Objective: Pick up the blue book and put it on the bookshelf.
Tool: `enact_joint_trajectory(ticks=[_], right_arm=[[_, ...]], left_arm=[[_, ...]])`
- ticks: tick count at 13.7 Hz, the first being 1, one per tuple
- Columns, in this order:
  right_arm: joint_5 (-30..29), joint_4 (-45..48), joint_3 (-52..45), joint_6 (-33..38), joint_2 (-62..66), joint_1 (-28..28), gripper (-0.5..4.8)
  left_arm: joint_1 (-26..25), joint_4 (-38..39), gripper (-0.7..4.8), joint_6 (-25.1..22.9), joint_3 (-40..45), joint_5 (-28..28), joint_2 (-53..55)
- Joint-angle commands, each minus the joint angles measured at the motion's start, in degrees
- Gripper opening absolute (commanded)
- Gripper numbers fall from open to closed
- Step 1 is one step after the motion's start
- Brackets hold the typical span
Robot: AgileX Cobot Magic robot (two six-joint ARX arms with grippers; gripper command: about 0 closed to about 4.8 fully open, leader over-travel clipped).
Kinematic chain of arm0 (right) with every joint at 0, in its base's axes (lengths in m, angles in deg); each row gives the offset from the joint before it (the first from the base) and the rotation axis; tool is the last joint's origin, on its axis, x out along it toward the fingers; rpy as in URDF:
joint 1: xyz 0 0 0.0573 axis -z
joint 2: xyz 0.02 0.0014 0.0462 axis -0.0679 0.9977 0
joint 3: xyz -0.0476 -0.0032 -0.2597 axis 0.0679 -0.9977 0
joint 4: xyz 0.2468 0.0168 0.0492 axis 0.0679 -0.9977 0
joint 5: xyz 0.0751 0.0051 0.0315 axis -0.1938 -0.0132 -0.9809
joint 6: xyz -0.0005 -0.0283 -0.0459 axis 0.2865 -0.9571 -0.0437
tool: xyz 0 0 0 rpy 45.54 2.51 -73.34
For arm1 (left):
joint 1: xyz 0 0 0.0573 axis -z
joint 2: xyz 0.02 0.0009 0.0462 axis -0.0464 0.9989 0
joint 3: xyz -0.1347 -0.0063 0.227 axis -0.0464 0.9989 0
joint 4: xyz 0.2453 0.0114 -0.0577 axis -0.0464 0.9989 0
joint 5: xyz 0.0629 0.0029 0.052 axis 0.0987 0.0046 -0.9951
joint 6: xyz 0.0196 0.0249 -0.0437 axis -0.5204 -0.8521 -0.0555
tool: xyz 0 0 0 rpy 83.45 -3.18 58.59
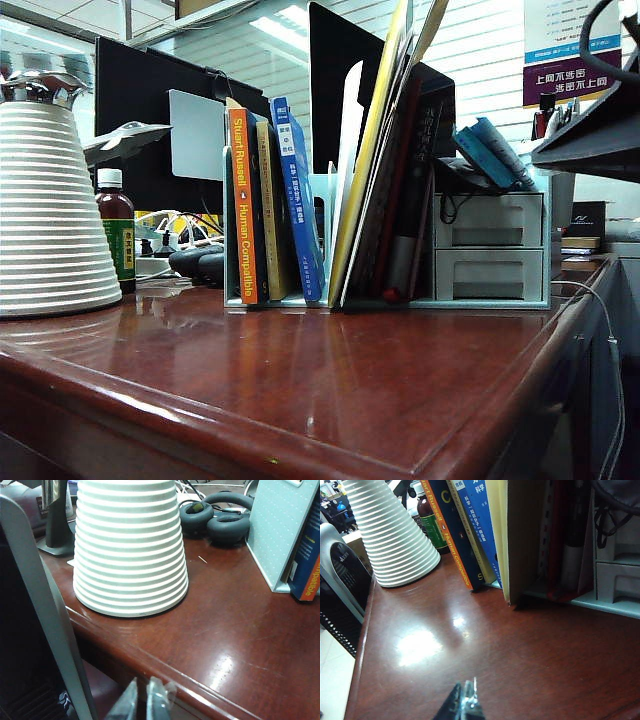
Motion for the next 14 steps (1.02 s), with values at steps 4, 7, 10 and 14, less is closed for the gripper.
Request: enact_joint_trajectory(ticks=[4, 7, 10, 14], right_arm=[[15.2, -5.3, -7.3, -13.9, -23.5, 8.9, 0.0], [15.5, -21.4, -7.3, -15.1, -37.7, 15.3, 0.0], [22.3, -26.4, -7.3, -15.0, -37.5, 16.2, -0.01], [22.7, -24.1, -7.3, -14.9, -37.5, 16.3, 0.0]], left_arm=[[0.0, 1.2, 0.36, 0.0, 0.1, 0.6, 0.0], [0.0, 1.2, 0.36, 0.0, 0.1, 0.6, 0.0], [0.0, 1.1, 0.36, 0.0, 0.1, 0.6, 0.1], [0.0, 1.2, 0.36, 0.0, 0.1, 0.6, 0.1]])
